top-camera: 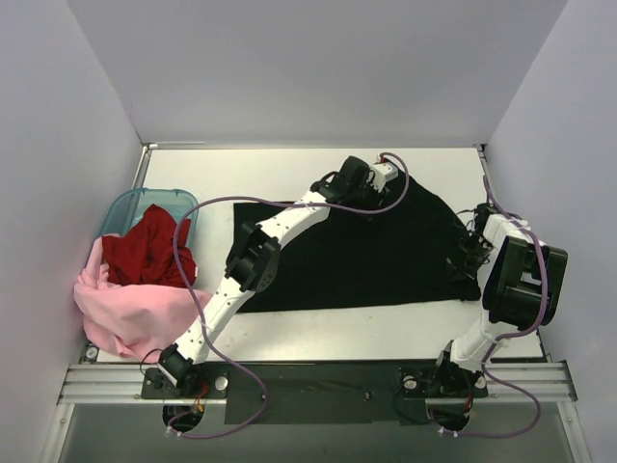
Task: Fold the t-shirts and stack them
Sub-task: Fold the flattened tshirt in 1/3 of the way, then grap the side of the flattened tshirt furthest away from the robot with both arms, then fold the other side of the tshirt into a rectangle
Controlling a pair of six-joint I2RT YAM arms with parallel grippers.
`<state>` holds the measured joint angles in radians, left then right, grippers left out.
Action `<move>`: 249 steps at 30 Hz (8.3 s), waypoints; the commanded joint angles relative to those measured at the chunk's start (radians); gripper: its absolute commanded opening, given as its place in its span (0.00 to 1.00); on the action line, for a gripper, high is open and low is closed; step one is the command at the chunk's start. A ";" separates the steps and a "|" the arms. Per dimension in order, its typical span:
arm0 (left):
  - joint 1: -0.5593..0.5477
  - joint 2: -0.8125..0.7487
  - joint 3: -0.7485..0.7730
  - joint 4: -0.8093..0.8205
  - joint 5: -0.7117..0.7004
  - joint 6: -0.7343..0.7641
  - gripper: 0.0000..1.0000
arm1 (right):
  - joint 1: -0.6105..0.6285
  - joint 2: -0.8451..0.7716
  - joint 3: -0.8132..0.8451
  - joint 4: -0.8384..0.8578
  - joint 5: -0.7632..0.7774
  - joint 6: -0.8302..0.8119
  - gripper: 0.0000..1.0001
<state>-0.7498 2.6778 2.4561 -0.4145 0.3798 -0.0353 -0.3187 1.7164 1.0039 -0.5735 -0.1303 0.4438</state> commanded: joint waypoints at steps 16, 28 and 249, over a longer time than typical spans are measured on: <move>-0.036 0.008 -0.011 0.003 -0.016 0.026 0.53 | 0.009 -0.008 0.012 -0.051 0.017 -0.030 0.00; -0.033 0.037 -0.003 -0.024 -0.042 0.069 0.52 | 0.000 -0.006 0.007 -0.040 -0.005 -0.028 0.00; 0.233 -0.564 -0.552 -0.454 0.343 0.680 0.52 | 0.185 -0.025 0.246 -0.060 -0.223 -0.195 0.43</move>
<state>-0.5076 2.0880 2.0266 -1.1027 0.7021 0.8352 -0.2554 1.6810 1.1591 -0.6361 -0.3195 0.3038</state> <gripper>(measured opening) 0.525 0.423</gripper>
